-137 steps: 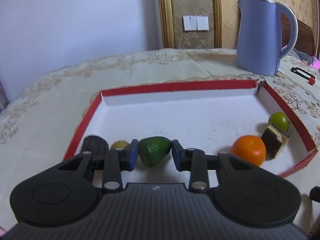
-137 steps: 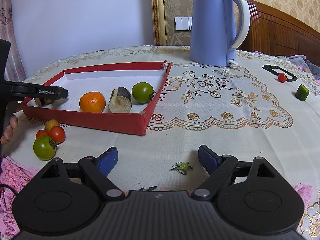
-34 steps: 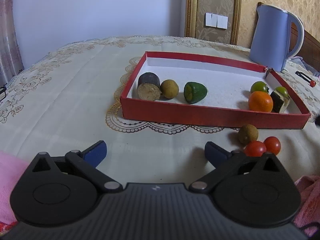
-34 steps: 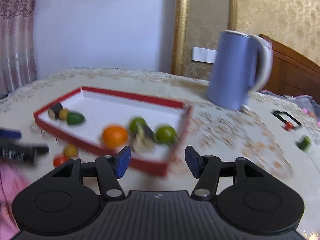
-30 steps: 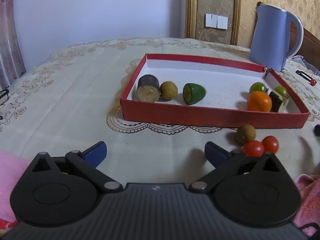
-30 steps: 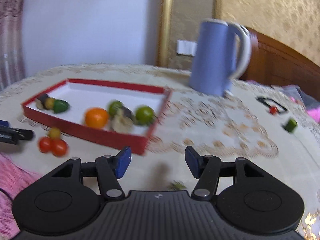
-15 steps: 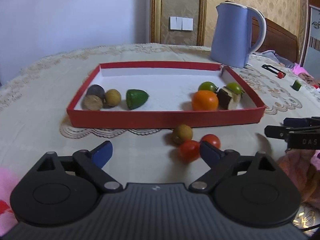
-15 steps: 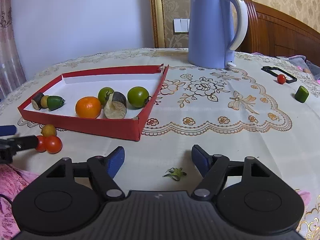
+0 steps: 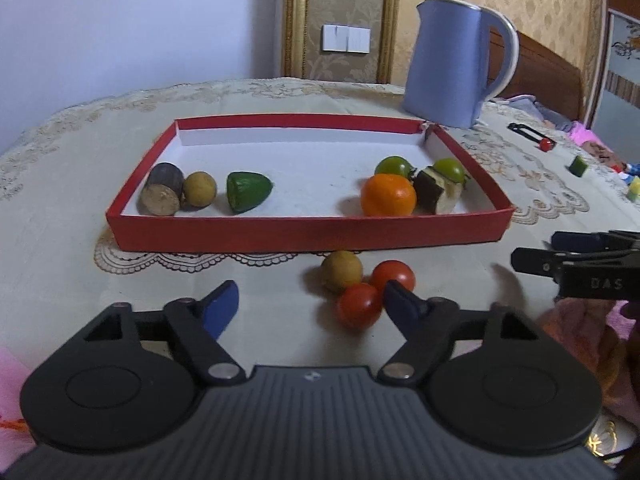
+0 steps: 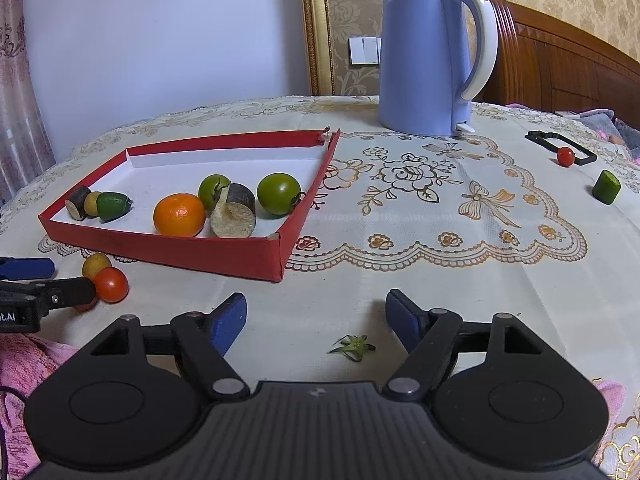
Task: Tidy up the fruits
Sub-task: 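Reach the left gripper to a red cherry tomato and grasp it, then carry the red cherry tomato into the tray and open the left gripper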
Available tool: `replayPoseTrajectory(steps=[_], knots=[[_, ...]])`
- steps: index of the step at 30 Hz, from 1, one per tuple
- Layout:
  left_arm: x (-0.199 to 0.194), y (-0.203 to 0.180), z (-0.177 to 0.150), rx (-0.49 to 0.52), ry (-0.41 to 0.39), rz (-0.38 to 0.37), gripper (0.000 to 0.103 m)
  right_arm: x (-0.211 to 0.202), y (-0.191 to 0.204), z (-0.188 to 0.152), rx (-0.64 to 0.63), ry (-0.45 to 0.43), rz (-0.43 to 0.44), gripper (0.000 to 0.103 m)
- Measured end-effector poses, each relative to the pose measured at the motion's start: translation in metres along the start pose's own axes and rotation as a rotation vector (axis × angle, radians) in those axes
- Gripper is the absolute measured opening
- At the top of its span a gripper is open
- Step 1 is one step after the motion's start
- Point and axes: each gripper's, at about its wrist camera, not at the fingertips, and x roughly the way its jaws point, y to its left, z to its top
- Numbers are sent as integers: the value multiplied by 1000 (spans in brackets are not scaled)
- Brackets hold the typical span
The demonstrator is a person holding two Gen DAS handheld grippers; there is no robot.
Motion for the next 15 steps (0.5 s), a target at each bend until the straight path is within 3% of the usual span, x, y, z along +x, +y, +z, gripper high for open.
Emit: replayPoseTrajectory(steps=[4,6,8,15], knots=[[-4,-4,1,29,8,-47,34,0,0,0,0,0,0,77],[-4,-7,0,40,17,-58,27,0,0,0,1,0,1,77],[-2,-8,-1,49,24,-60,23,0,0,0,2,0,1,77],[-10,-12,-1,65,-12,-46,22,0,0,0,4,0,3,77]])
